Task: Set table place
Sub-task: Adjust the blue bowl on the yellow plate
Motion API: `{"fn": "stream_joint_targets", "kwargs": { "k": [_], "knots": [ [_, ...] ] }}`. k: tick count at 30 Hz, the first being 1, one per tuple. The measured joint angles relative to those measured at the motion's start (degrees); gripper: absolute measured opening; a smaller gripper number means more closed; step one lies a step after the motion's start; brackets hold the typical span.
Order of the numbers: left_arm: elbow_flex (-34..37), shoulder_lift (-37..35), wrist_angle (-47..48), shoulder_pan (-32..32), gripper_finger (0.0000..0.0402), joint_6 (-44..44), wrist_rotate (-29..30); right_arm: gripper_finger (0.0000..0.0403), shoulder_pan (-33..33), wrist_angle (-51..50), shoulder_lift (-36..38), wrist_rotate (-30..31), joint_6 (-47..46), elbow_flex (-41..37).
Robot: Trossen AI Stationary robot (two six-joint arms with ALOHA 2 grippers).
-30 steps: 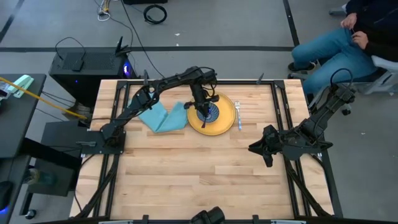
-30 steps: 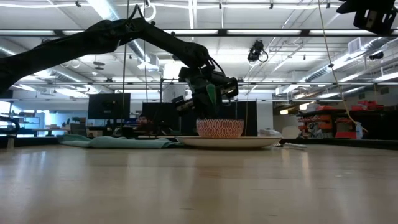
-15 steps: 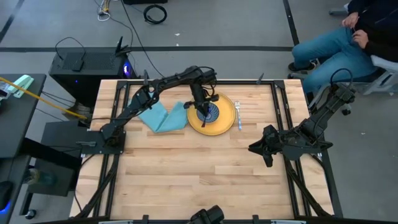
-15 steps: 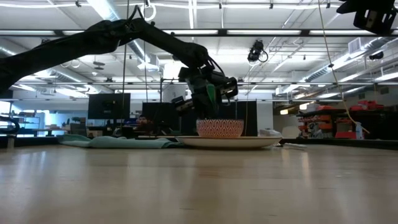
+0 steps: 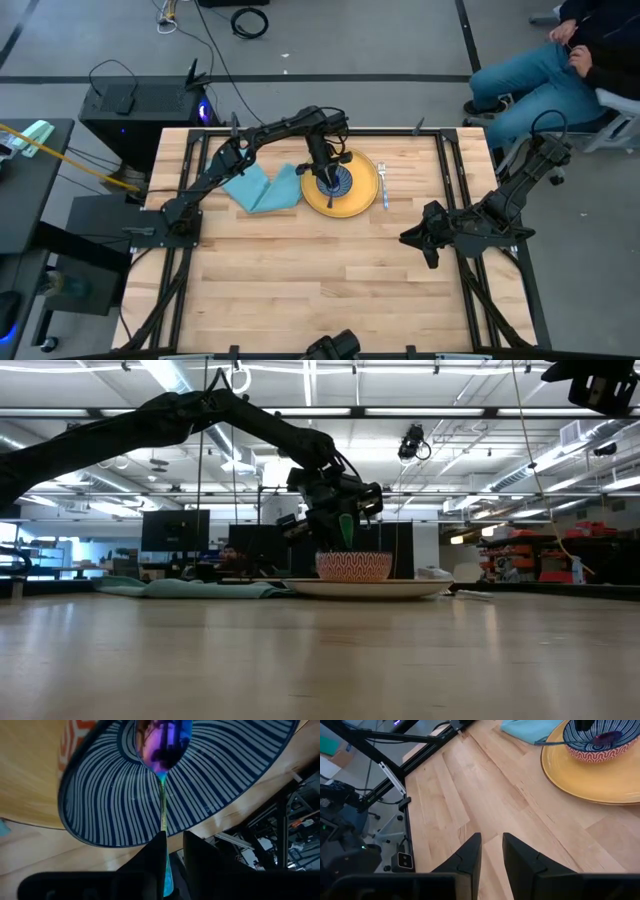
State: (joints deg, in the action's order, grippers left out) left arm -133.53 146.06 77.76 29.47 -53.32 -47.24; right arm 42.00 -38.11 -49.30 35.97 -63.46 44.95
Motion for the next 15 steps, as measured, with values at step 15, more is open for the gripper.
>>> {"fn": "stream_joint_targets", "kwargs": {
  "k": [15],
  "knots": [
    [0.0, -8.2, 0.6, 2.3, 0.0056, 11.9, -2.3, 0.0085, 0.0, 0.0, 0.0, 0.0, 0.0, 0.0]
  ]
}}
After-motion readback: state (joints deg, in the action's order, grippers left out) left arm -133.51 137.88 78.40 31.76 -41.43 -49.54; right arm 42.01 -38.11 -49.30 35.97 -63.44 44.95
